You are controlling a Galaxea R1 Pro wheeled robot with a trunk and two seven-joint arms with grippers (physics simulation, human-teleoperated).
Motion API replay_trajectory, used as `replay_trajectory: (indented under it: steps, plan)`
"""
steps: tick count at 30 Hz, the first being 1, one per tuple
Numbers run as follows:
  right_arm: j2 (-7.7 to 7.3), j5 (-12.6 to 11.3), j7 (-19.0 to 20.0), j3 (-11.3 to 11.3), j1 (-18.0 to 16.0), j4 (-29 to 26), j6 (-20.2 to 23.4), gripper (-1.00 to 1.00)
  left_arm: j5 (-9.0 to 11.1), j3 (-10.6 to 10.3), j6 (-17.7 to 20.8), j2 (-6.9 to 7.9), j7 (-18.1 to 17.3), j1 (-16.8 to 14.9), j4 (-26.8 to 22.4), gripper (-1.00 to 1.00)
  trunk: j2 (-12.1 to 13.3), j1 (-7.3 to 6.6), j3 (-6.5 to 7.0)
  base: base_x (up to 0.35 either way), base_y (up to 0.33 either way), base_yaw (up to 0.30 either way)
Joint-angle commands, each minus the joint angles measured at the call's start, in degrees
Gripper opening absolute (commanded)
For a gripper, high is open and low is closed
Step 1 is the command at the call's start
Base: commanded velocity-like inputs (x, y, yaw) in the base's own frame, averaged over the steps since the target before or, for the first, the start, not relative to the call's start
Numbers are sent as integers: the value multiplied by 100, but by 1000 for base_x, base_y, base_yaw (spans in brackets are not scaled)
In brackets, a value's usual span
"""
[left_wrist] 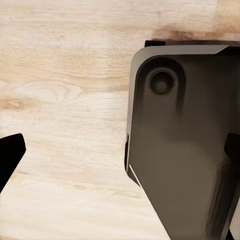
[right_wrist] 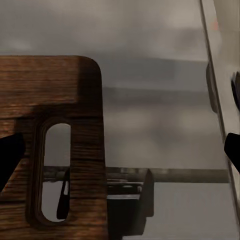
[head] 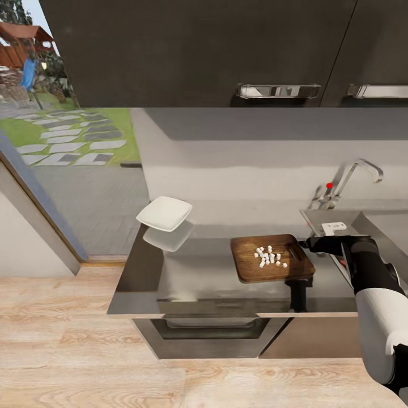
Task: In the kitchen, take the Vidalia onion out of the sink, dice it on the chopping board with the paring knife, put the diced onion into the bowl on the countertop, then place both the paring knife and the chopping board into the sink.
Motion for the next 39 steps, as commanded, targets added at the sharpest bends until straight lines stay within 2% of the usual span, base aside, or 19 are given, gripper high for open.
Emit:
replay_trajectory:
  steps: [1,13,39]
  plan:
    - [-1,60,54,-19,-6,-6,11,100,35,-48,-32,-4,4,-8,20,100,-11,3,-11,0,0,0]
    - [2,60,54,-9,-6,-5,14,100,35,-48,-32,-5,6,-8,20,100,-11,3,-83,0,-71,0]
    - [42,51,58,10,-6,20,11,100,35,-48,-32,-4,7,-8,20,100,-11,3,-271,0,-1,0]
